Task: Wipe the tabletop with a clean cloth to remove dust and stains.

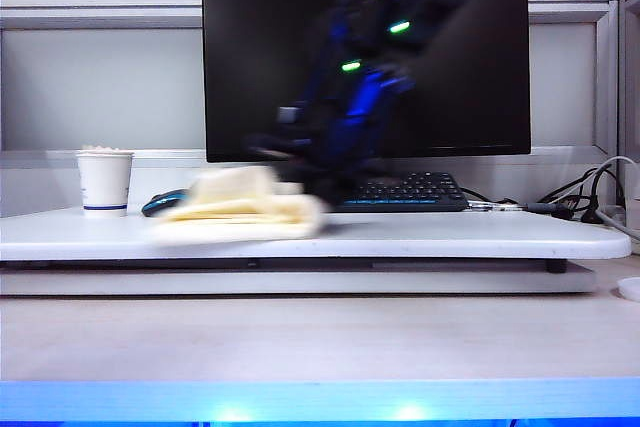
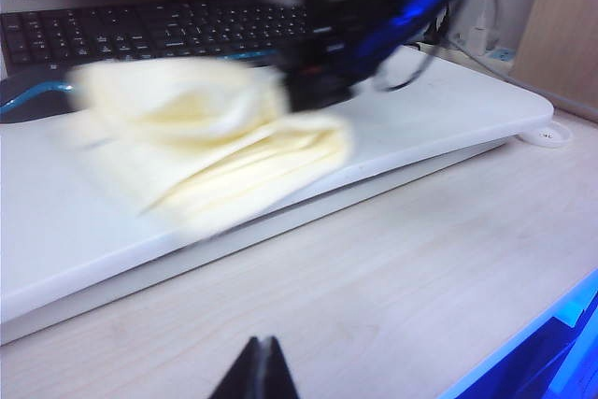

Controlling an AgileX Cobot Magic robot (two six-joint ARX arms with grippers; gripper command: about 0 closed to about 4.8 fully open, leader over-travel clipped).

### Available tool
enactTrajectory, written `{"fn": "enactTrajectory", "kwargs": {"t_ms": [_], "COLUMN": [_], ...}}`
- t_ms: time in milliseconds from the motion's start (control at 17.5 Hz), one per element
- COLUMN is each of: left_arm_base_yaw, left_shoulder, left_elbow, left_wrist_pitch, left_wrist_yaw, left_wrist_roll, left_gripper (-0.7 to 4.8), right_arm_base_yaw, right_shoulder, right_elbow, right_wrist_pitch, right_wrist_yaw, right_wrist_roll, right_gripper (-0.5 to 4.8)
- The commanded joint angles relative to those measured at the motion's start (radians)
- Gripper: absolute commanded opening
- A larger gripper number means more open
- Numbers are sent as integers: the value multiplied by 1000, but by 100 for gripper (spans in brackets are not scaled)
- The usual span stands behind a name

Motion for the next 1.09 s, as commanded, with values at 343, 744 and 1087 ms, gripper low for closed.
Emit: {"fn": "enactTrajectory", "kwargs": {"t_ms": [343, 744, 1087], "left_arm_base_yaw": [1, 1, 1], "left_shoulder": [0, 0, 0], "left_elbow": [-1, -1, -1], "left_wrist_pitch": [-2, -2, -2], "left_wrist_yaw": [-4, -4, -3], "left_wrist_roll": [-3, -3, -10], "left_gripper": [-4, -4, -4], "right_arm_base_yaw": [-266, -304, 38], "right_shoulder": [-286, -432, -175], "right_elbow": [-381, -531, -388], "right_wrist_pitch": [-90, 27, 117], "right_wrist_yaw": [142, 179, 151], "right_wrist_roll": [-132, -225, -120], "right_gripper": [-9, -9, -9]}}
